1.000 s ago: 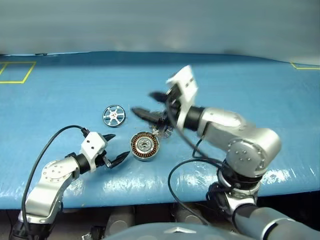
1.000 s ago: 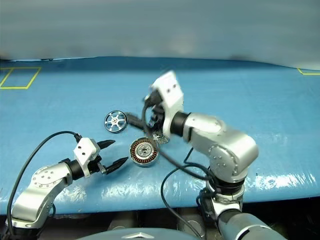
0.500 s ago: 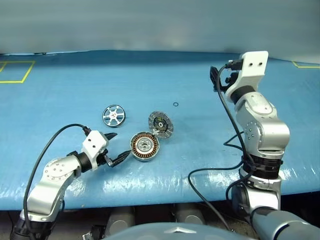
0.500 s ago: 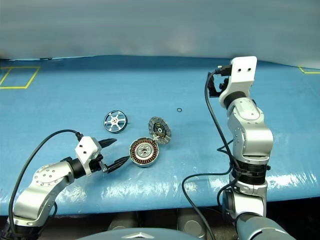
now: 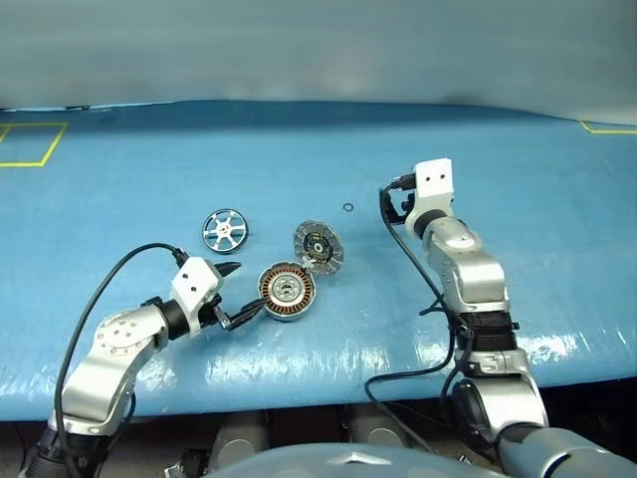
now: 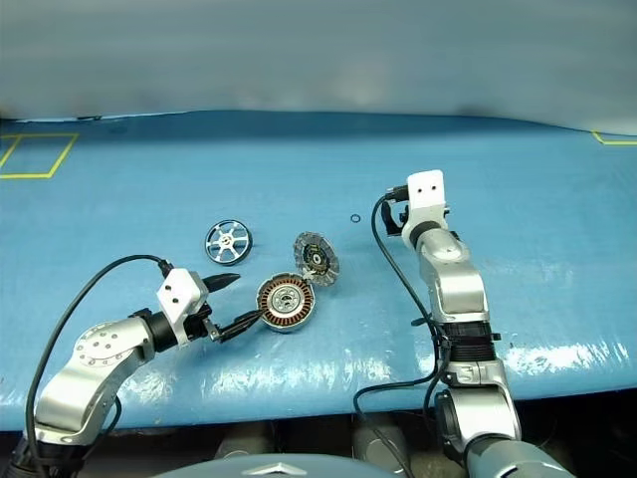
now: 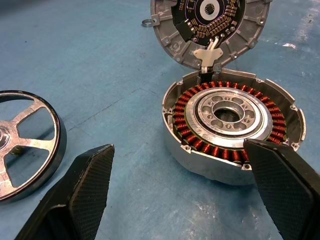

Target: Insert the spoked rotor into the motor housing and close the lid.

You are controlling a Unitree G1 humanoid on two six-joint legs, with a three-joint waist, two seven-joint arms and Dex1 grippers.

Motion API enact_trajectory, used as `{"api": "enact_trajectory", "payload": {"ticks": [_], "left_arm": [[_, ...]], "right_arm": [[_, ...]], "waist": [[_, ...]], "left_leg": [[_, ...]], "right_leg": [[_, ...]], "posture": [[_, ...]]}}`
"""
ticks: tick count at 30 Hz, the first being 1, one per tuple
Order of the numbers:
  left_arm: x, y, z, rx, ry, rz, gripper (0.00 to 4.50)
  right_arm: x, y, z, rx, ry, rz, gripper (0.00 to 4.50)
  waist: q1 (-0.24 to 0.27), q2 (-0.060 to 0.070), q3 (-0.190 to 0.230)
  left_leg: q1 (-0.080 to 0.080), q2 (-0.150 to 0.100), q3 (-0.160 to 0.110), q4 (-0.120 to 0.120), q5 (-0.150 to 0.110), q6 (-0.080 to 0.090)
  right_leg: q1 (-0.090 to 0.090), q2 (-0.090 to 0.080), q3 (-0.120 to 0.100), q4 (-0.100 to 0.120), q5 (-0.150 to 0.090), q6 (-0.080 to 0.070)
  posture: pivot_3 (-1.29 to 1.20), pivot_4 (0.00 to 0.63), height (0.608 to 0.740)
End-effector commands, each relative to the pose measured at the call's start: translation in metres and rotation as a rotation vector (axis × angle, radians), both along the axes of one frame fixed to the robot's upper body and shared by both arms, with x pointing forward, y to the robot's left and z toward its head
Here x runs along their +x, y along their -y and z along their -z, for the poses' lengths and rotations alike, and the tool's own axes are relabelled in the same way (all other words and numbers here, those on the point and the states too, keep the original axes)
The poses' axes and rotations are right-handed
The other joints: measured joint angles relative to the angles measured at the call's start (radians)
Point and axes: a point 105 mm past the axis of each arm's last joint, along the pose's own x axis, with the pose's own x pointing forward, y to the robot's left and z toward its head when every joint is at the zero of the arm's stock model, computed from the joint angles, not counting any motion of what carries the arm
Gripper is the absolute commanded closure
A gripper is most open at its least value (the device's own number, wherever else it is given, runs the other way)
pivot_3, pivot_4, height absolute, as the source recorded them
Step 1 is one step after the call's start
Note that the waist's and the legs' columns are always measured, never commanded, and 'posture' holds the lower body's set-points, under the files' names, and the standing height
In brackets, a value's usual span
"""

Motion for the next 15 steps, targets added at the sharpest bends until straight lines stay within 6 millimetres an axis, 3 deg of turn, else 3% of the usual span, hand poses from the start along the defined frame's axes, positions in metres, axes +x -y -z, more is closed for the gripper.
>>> {"api": "enact_trajectory", "payload": {"ticks": [1, 9, 15], "left_arm": [[-0.003, 0.005, -0.005, -0.012, 0.054, 0.008, 0.00], [-0.010, 0.011, 0.002, -0.068, 0.078, -0.042, 0.00], [-0.013, 0.014, 0.001, -0.133, 0.105, -0.065, 0.00]], "right_arm": [[0.007, -0.021, -0.008, 0.015, 0.059, -0.076, 0.29], [0.014, -0.054, 0.012, 0.059, 0.038, -0.163, 0.29], [0.018, -0.055, 0.028, 0.031, 0.013, -0.145, 0.29]], "waist": [[0.001, 0.000, 0.000], [0.004, 0.000, 0.000], [0.003, 0.000, 0.000]], "left_leg": [[0.000, 0.000, 0.000, 0.000, 0.000, 0.000], [-0.001, -0.001, 0.000, 0.000, 0.000, 0.000], [-0.001, 0.000, 0.000, 0.002, 0.000, 0.000]], "right_leg": [[0.000, 0.000, 0.000, 0.000, 0.000, 0.000], [0.000, 0.000, 0.000, 0.000, 0.001, 0.001], [0.000, 0.000, 0.000, 0.001, 0.001, 0.001]], "posture": [[0.00, 0.150, 0.740], [0.00, 0.150, 0.740], [0.00, 0.150, 0.740]]}}
